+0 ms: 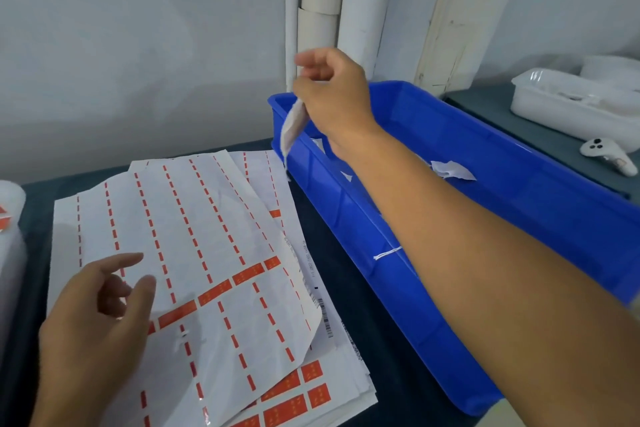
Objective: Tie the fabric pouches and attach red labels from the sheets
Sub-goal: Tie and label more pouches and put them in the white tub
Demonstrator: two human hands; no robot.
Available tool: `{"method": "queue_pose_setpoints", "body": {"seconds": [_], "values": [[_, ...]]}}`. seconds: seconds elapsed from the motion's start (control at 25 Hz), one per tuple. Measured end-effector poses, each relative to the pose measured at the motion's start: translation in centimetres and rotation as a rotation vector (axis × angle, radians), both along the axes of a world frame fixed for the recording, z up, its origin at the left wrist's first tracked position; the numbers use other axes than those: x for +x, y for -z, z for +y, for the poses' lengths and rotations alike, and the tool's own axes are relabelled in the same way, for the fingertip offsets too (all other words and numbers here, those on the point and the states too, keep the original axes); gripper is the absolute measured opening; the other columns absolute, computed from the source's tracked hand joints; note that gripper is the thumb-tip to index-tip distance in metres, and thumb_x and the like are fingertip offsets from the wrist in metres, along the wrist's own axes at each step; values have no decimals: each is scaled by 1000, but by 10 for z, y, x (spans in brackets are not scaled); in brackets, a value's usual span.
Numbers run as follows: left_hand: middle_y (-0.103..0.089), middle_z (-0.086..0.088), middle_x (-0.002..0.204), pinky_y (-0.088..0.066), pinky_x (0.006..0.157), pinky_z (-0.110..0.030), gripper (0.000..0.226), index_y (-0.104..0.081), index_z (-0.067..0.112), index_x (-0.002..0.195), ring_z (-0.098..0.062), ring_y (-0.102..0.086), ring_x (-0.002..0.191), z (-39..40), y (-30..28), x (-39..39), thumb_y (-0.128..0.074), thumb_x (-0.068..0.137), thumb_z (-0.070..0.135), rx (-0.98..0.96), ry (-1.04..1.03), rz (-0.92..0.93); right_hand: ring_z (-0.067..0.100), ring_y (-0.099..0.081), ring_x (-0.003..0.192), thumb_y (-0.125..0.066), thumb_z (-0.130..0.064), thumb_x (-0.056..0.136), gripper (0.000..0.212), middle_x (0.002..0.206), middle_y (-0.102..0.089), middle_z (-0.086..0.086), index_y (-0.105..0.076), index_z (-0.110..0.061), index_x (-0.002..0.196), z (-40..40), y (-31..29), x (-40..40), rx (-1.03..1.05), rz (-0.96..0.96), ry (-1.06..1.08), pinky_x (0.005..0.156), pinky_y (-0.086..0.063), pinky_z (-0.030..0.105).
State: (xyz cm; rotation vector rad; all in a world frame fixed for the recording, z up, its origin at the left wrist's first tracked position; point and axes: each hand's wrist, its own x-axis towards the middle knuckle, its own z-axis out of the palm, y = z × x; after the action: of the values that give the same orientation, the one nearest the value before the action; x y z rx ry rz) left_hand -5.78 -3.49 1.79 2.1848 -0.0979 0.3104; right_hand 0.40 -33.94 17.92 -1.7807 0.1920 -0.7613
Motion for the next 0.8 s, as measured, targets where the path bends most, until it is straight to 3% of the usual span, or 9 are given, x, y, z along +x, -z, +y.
{"method": "queue_pose_setpoints", "body": {"seconds": [0.16, 0.32, 0.44, 0.56, 0.68, 0.8], "values": [[-66, 11, 91, -57, 67, -34, 22, -56, 41, 116, -19, -67, 82, -5, -8, -8, -60, 96, 48, -151, 0, -8, 9, -62, 75, -64, 7, 87, 30, 89, -64, -3, -69, -15, 106, 64, -25, 2, -4, 126, -392, 70, -51, 24], [-72, 5, 120, -55, 89, -41, 40, -60, 36, 127, -18, -72, 107, -6, -16, -9, -49, 97, 60, -788, 175, 223, 9, -65, 73, -68, 12, 88, 36, 94, -64, 1, -67, -15, 113, 117, -1, -6, 184, 268, -827, 71, -54, 24], [-72, -4, 127, -58, 89, -39, 46, -60, 31, 135, -24, -70, 115, -6, -22, -8, -47, 99, 57, -1040, 255, 346, 12, -66, 89, -70, 6, 90, 37, 103, -65, 1, -69, -20, 116, 144, 47, -18, 254, 359, -1001, 80, -55, 34], [-74, -7, 120, -61, 79, -33, 40, -68, 27, 126, -24, -73, 107, -5, -22, -10, -53, 100, 54, -978, 288, 371, 20, -67, 96, -69, -2, 91, 34, 106, -67, 0, -73, -27, 114, 154, 89, -27, 211, 441, -972, 86, -58, 45], [-76, -1, 113, -61, 79, -30, 29, -73, 35, 113, -19, -74, 102, -3, -20, -10, -64, 91, 52, -828, 229, 396, 12, -72, 87, -70, -10, 94, 26, 95, -73, -6, -74, -26, 114, 149, 109, -30, 320, 440, -848, 80, -60, 28], [-76, 7, 104, -61, 71, -24, 12, -73, 38, 105, -13, -74, 95, 0, -13, -8, -68, 94, 41, -763, 112, 373, 13, -74, 89, -64, -39, 97, 17, 101, -75, -8, -74, -35, 111, 139, 119, -37, 376, 472, -706, 77, -59, 25]]}}
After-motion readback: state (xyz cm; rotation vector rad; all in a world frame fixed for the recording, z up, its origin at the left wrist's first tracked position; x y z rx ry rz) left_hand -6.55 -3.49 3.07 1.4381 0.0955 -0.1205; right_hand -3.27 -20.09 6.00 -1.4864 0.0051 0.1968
